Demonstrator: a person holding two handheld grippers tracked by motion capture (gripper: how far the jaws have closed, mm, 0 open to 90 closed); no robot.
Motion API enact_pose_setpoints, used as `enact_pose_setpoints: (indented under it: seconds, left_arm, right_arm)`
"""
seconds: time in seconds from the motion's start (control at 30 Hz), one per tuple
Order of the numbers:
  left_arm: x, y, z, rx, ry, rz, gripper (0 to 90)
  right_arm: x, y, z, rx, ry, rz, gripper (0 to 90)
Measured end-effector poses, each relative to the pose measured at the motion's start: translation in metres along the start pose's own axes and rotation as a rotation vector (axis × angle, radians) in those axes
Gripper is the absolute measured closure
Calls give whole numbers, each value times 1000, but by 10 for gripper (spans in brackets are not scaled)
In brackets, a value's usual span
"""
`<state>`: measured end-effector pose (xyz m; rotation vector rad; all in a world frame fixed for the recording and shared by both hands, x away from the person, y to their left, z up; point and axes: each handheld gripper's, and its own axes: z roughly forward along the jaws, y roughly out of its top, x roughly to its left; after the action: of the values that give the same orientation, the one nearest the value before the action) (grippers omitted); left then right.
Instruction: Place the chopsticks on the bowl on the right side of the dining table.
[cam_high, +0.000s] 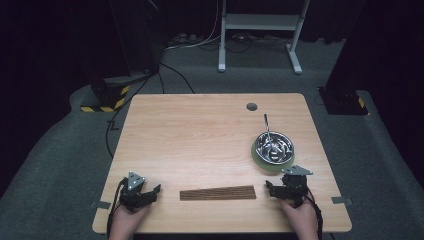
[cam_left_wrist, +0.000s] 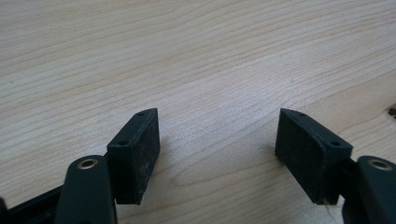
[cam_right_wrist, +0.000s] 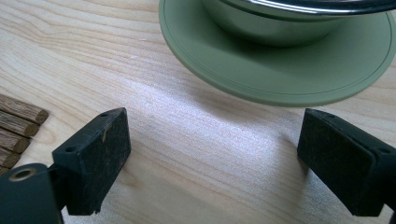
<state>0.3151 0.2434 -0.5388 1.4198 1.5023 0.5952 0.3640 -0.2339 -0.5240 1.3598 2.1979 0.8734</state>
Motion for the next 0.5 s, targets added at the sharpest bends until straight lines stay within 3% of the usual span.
enact_pose_setpoints:
  seconds: [0.3, 0.5]
  left_arm:
    - [0, 0, 0, -7, 5, -1, 306]
    - [0, 0, 0, -13, 6, -5, 306]
  right_arm:
    - [2, -2, -1, -7, -16, 17, 90]
    - [1, -2, -2, -7, -9, 1, 90]
